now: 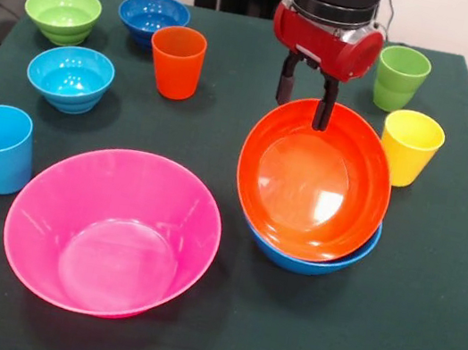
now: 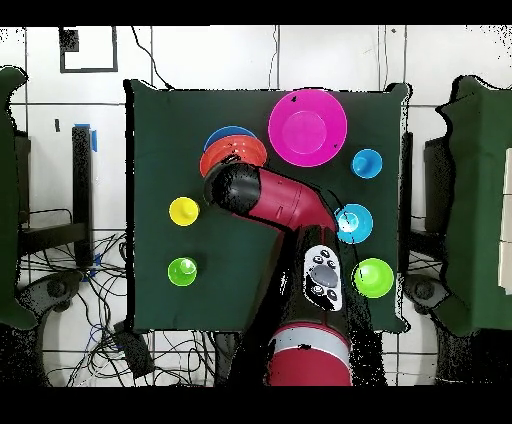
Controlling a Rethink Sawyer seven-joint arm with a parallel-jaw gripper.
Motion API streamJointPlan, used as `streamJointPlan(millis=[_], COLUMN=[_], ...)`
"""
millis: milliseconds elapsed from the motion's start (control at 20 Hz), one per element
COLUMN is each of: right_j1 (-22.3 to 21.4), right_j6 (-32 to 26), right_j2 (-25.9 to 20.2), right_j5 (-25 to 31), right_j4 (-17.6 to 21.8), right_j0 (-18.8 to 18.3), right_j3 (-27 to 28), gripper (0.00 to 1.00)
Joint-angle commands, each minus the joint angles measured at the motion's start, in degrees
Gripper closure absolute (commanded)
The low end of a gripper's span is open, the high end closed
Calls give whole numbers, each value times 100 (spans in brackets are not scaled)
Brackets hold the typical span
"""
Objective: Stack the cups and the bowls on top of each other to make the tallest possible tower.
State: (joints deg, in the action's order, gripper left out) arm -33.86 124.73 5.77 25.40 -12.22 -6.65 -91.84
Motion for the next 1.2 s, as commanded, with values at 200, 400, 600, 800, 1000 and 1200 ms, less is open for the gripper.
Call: streamJointPlan(millis=[200,400,600,800,1000,1200], right_j1=[192,222,317,204,-423,-931], right_j6=[62,22,-95,-102,-117,-295], right_j2=[-387,-451,-709,-687,-554,-509], right_j5=[-149,-208,-533,-258,788,1495], right_j4=[488,485,496,451,310,307], right_j0=[135,82,-132,-115,-18,-90], right_j3=[-45,-57,-156,-176,-243,-338], gripper=[0,0,0,0,0,0])
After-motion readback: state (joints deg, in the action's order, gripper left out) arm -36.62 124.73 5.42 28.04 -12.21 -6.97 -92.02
